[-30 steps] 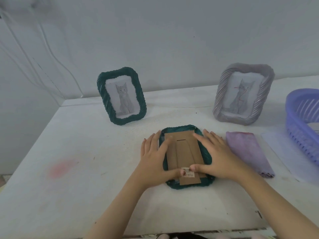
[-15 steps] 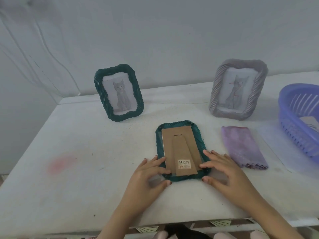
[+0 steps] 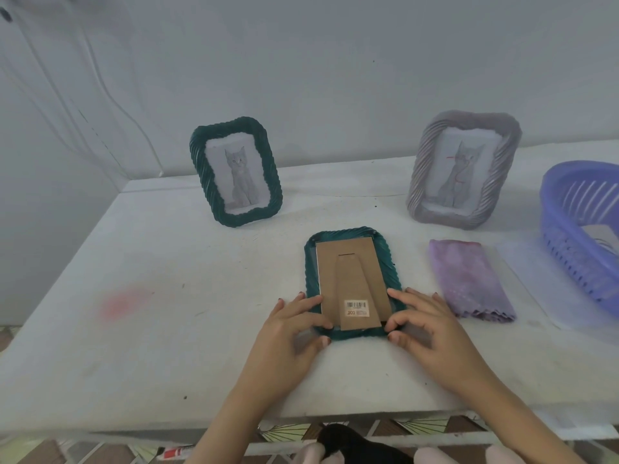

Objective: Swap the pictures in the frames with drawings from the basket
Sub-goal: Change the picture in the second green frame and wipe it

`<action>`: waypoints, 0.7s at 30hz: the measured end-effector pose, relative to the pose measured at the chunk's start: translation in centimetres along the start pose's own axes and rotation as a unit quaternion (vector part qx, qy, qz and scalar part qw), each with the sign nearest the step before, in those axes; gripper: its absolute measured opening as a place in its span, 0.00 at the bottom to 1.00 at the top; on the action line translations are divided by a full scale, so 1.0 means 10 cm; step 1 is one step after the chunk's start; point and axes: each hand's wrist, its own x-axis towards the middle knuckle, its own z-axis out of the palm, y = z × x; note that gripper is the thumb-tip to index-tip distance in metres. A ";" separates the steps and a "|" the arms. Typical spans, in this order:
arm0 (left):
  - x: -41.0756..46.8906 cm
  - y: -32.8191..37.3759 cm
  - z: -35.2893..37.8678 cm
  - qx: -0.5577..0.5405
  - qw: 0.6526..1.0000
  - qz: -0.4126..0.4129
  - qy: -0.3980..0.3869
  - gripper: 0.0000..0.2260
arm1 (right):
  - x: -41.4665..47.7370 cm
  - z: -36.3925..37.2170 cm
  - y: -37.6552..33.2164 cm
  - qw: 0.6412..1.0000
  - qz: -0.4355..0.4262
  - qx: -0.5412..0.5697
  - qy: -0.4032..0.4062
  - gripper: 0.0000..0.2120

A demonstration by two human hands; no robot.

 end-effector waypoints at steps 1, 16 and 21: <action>-0.01 0.00 0.00 0.010 1.000 0.005 -0.001 0.11 | 0.00 0.00 0.00 1.000 0.000 -0.001 -0.003 0.05; -0.02 0.00 0.01 0.002 1.000 0.008 -0.012 0.06 | -0.01 -0.04 -0.06 1.000 0.004 -0.014 -0.026 0.04; 0.02 0.11 -0.03 -0.110 0.991 -0.055 0.047 0.07 | -0.01 -0.11 -0.18 1.000 0.015 0.023 0.016 0.16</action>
